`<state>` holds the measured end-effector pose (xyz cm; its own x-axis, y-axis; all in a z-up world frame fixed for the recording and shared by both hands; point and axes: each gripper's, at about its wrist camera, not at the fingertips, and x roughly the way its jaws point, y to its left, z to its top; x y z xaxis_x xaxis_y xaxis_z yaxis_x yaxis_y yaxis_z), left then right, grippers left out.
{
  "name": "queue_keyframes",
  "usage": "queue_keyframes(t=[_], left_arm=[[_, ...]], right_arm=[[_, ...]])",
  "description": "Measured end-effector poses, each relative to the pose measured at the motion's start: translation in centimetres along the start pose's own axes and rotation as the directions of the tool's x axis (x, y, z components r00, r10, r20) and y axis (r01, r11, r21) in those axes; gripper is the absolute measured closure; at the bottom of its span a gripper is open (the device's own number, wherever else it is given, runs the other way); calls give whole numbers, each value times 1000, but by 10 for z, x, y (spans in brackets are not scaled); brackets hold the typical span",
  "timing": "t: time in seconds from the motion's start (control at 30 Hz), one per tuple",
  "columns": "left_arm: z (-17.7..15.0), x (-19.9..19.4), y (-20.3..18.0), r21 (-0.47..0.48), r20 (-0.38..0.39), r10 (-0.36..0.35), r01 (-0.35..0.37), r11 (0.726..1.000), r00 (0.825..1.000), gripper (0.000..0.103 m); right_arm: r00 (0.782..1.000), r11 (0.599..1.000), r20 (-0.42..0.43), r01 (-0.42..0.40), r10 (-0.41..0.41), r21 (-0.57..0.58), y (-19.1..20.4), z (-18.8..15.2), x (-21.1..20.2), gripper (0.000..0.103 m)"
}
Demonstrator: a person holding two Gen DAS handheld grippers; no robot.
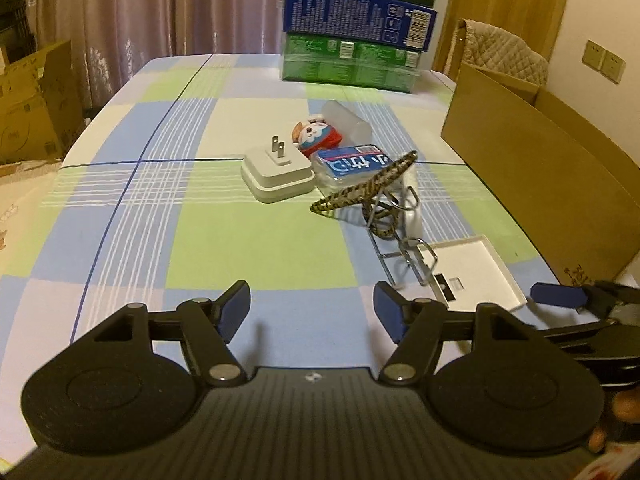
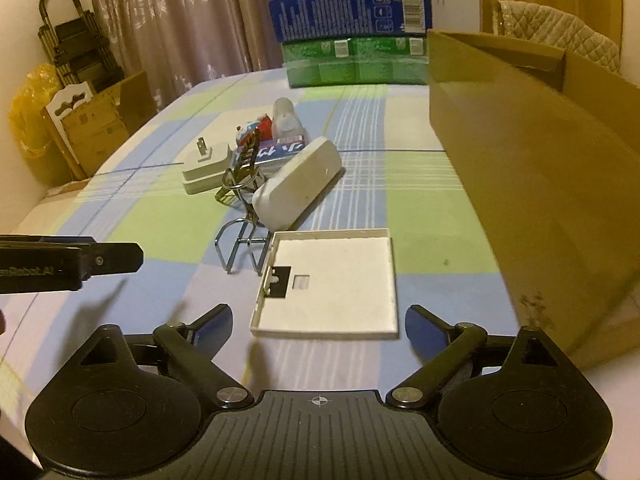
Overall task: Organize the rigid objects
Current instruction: 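Lower right tool onto white square tray and grasp its rim, then grasp metal wire stand with left tool while right tool holds tray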
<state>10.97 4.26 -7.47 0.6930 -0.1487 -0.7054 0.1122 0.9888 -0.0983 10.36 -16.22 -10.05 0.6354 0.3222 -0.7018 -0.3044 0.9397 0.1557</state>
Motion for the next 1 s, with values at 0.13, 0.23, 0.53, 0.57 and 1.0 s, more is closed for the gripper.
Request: queue_keyframes(t=[0.13, 0.23, 0.53, 0.57, 1.0], left_arm=[[1, 4, 4, -2, -1, -1, 1, 1000, 1000, 39], [1, 10, 6, -25, -16, -7, 7, 1000, 1000, 39], [5, 21, 0, -21, -15, -34, 34, 999, 999, 39], [5, 22, -1, -20, -16, -33, 33, 999, 999, 39], [9, 31, -28, 20, 1, -112, 112, 994, 994, 39]], right_arm=[[1000, 1000, -6, 19, -19, -8, 4, 2, 15, 10], [999, 999, -3, 40, -40, -15, 7, 4, 23, 8], [993, 990, 33, 115, -112, -82, 9, 6, 40, 8], [993, 990, 32, 114, -112, -84, 9, 7, 40, 8], [986, 986, 37, 164, -162, -33, -7, 7, 18, 19]])
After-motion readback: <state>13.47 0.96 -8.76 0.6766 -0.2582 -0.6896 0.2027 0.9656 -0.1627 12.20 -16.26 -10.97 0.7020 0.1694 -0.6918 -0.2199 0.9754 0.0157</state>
